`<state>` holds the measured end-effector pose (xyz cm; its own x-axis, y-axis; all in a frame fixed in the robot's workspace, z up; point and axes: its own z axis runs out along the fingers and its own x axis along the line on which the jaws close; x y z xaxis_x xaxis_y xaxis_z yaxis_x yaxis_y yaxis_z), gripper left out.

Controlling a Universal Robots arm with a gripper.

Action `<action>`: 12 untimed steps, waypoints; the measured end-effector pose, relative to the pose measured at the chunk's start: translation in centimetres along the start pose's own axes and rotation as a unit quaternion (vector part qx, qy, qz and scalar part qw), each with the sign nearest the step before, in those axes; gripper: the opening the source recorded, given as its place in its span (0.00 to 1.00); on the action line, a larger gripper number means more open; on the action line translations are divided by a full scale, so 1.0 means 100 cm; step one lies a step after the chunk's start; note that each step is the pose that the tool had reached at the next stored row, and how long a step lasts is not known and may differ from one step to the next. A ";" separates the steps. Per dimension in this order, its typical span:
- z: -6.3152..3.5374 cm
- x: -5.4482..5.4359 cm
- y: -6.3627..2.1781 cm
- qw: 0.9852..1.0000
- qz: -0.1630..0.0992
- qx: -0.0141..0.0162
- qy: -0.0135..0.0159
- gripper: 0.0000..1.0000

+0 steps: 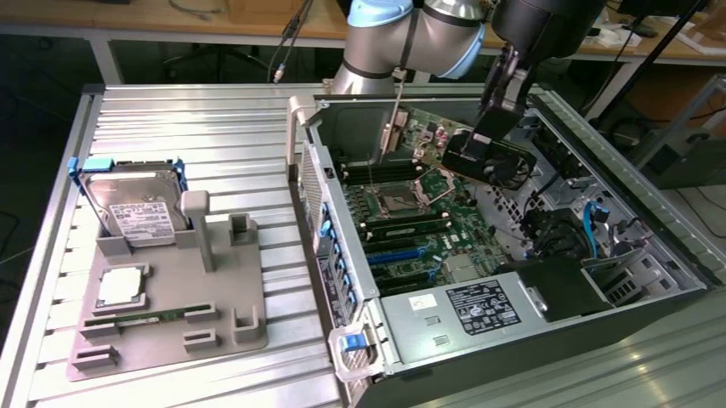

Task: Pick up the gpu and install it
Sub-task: 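Insert the gpu into the slot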

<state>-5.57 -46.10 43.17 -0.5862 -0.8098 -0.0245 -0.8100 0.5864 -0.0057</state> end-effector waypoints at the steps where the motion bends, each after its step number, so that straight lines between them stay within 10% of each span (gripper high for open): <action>1: 0.0000 0.000 0.0000 1.000 -0.002 0.000 0.000 0.27; 12: 0.0000 0.000 0.0000 1.000 -0.015 0.000 0.000 0.27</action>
<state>-5.57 -46.10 43.17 -0.5624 -0.8265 -0.0245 -0.8266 0.5627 -0.0058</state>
